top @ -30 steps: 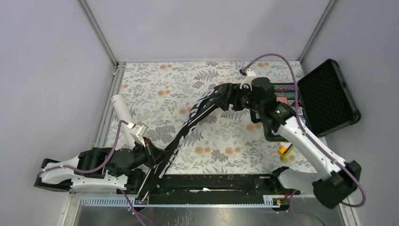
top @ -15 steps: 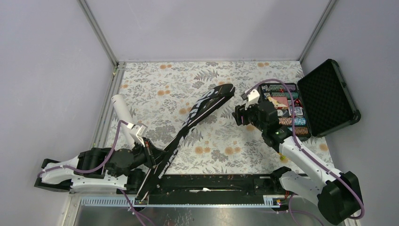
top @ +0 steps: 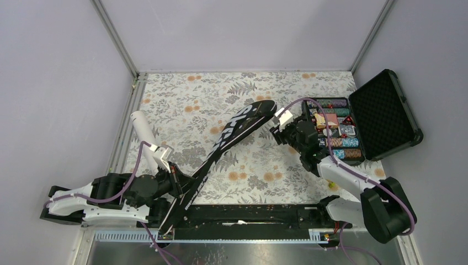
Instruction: Pack up the badminton gear
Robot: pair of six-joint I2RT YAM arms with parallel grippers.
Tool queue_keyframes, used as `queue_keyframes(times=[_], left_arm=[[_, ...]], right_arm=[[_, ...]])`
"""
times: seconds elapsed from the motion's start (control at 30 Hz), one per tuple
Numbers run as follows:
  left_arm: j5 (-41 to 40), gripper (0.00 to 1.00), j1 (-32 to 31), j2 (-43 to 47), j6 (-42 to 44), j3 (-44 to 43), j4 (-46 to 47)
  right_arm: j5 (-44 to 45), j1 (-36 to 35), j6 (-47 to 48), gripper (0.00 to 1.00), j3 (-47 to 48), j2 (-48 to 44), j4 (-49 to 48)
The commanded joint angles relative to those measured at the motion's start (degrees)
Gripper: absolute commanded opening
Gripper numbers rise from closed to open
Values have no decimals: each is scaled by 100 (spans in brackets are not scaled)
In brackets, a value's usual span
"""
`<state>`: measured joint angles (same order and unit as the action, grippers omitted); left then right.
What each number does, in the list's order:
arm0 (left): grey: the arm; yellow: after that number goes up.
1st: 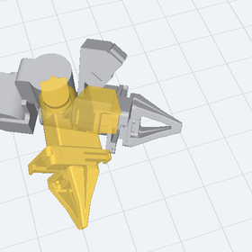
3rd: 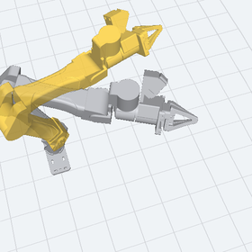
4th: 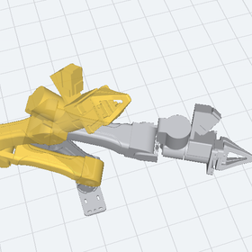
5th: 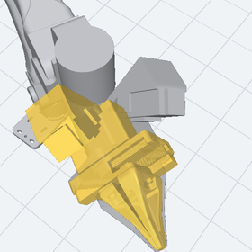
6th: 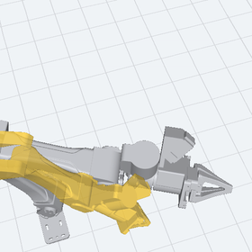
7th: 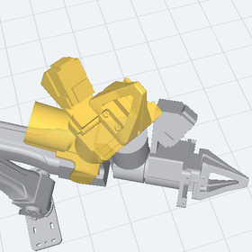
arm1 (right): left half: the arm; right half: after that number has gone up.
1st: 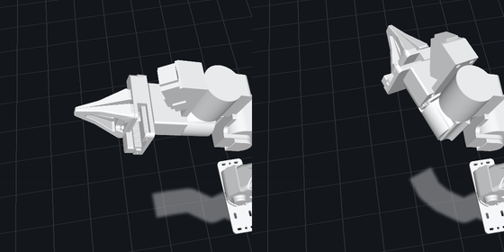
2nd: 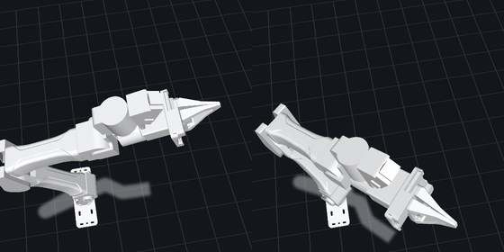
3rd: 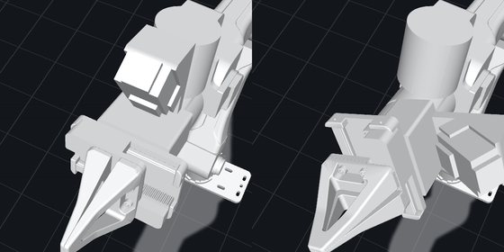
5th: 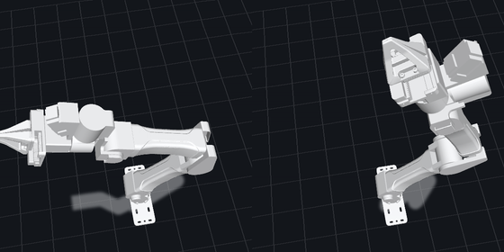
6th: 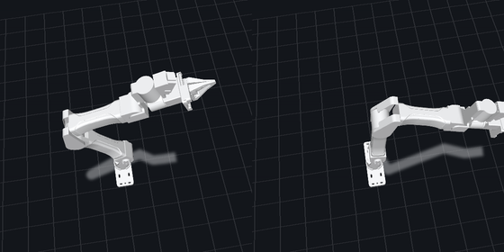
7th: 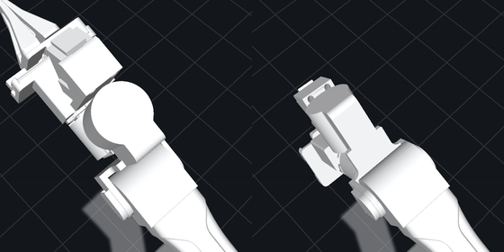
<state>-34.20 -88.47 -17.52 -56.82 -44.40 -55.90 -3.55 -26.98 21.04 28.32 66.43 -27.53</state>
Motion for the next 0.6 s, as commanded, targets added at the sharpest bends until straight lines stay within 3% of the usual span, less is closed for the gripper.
queue_keyframes(times=[0.0, 0.4, 0.57], left_arm=[[-10, 0, -22, -107, -11, -332, 550], [26, 0, -22, -135, 56, -411, 554], [66, 0, -21, -110, 45, -420, 549]], right_arm=[[170, 27, 459, 58, 390, 306, -607], [433, 28, 607, 49, 469, 666, -983], [437, 27, 664, 40, 507, 845, -1091]])
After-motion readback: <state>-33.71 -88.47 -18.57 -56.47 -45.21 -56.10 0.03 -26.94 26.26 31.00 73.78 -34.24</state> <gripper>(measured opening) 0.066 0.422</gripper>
